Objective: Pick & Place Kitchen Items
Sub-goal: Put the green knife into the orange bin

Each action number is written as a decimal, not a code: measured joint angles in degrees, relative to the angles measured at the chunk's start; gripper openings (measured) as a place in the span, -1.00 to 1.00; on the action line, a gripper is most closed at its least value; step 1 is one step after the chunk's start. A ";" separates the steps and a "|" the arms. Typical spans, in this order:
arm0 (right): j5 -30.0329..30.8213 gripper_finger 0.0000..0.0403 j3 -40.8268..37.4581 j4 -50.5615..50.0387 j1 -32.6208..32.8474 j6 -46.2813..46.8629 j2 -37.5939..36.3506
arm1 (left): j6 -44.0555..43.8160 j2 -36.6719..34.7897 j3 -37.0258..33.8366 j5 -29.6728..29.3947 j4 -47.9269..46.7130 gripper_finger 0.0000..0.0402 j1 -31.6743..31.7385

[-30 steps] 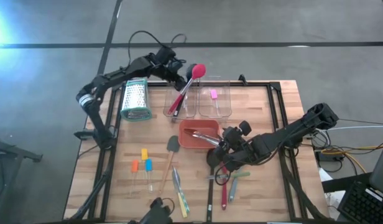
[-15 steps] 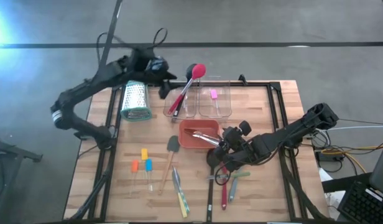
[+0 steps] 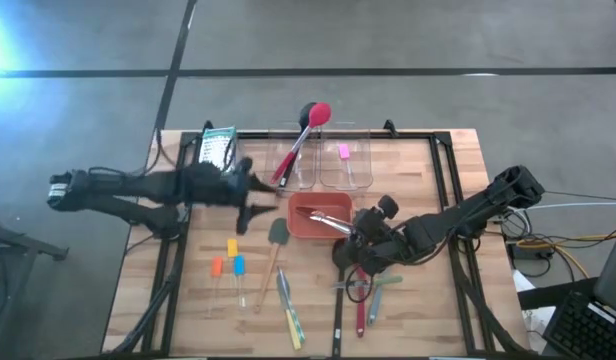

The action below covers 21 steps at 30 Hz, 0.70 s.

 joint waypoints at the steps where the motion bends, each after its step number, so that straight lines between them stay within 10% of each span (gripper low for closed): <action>1: -3.17 -0.17 0.27 0.75 0.00 -1.88 0.00 | 0.04 -1.02 -2.74 -0.02 3.47 0.02 -1.08; 10: -29.46 -0.17 0.62 1.11 0.43 -5.12 0.52 | -0.03 -7.98 -19.79 -0.20 25.29 0.02 -3.19; 21: -37.75 -0.23 0.13 -0.30 3.73 -4.59 1.66 | 1.61 -13.31 -21.64 -0.17 25.39 0.02 -3.19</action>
